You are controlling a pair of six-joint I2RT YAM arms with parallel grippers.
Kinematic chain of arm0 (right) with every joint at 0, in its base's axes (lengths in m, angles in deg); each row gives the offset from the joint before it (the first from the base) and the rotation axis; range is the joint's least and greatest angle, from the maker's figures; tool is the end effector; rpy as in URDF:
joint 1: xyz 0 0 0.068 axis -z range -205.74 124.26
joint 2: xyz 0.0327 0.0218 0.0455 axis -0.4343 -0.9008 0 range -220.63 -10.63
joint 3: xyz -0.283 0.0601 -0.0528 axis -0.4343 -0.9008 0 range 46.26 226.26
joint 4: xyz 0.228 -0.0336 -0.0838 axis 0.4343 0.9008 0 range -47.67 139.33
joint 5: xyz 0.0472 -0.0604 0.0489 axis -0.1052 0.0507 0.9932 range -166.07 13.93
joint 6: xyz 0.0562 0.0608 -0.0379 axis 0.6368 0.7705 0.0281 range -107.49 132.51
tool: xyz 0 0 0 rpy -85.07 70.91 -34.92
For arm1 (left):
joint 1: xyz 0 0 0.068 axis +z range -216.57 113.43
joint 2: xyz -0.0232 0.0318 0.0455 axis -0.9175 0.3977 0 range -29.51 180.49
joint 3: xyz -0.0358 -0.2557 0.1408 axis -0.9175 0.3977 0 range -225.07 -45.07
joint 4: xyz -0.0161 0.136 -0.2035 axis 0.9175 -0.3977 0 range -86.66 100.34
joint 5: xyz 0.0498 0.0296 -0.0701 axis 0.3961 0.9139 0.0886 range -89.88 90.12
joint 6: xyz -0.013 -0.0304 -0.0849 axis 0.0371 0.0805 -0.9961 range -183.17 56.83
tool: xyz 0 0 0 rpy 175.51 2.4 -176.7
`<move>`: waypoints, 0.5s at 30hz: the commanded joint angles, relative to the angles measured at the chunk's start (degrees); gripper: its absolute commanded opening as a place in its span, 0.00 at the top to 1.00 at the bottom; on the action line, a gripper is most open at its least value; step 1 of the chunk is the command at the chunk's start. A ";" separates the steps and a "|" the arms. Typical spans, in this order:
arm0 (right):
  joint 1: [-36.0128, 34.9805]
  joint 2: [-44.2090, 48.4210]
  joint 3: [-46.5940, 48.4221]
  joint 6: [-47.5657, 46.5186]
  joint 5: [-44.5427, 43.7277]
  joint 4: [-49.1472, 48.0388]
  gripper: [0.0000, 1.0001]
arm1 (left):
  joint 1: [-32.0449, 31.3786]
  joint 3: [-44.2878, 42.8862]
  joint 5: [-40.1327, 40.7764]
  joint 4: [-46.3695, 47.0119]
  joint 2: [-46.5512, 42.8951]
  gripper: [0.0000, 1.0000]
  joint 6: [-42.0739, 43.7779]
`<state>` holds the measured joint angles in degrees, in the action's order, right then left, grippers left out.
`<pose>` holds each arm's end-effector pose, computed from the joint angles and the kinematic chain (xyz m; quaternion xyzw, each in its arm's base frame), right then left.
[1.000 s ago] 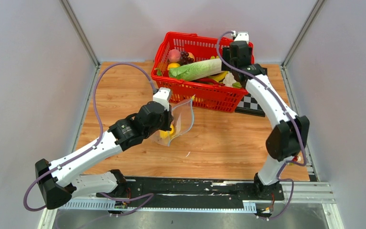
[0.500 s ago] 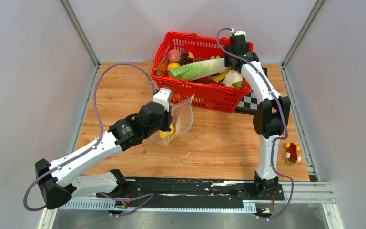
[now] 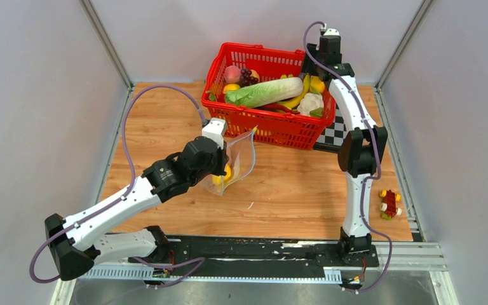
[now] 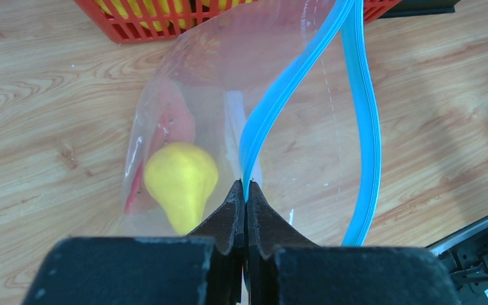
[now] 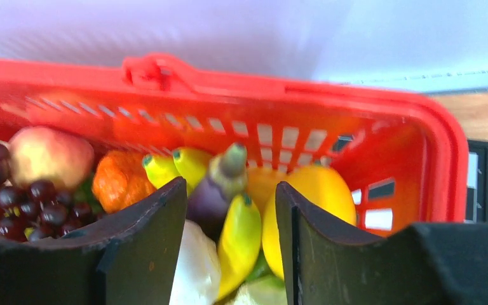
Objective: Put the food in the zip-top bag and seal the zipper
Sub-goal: Pick up the fake vegetable from the bin.
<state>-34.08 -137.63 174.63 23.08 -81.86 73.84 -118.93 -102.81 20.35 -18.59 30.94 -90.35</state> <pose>0.5477 0.0719 0.3295 0.0420 0.8649 0.0387 0.4987 0.1673 -0.1707 0.3325 0.1037 0.8575 -0.1892 0.4671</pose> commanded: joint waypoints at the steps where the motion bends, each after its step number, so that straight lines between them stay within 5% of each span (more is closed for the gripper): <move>1: 1.07 -6.32 9.34 4.54 4.85 -0.53 0.48 | 0.15 0.16 0.43 0.91 -1.09 1.00 -0.53; 6: 0.71 -8.20 10.51 7.49 2.73 -0.30 0.63 | 0.15 0.35 -0.31 1.15 -1.01 1.00 -1.16; 10: -0.17 -6.29 6.40 8.12 -1.34 -2.19 0.54 | 0.15 0.17 -0.55 1.10 -1.03 1.00 -1.00; 15: -0.19 -7.67 5.77 8.29 4.20 -6.32 0.53 | 0.15 0.31 -0.68 1.14 -1.17 1.00 -1.16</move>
<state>-33.95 -145.65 179.99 29.90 -80.43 71.54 -118.93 -102.76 19.86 -18.59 30.92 -90.96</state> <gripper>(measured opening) 0.481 0.009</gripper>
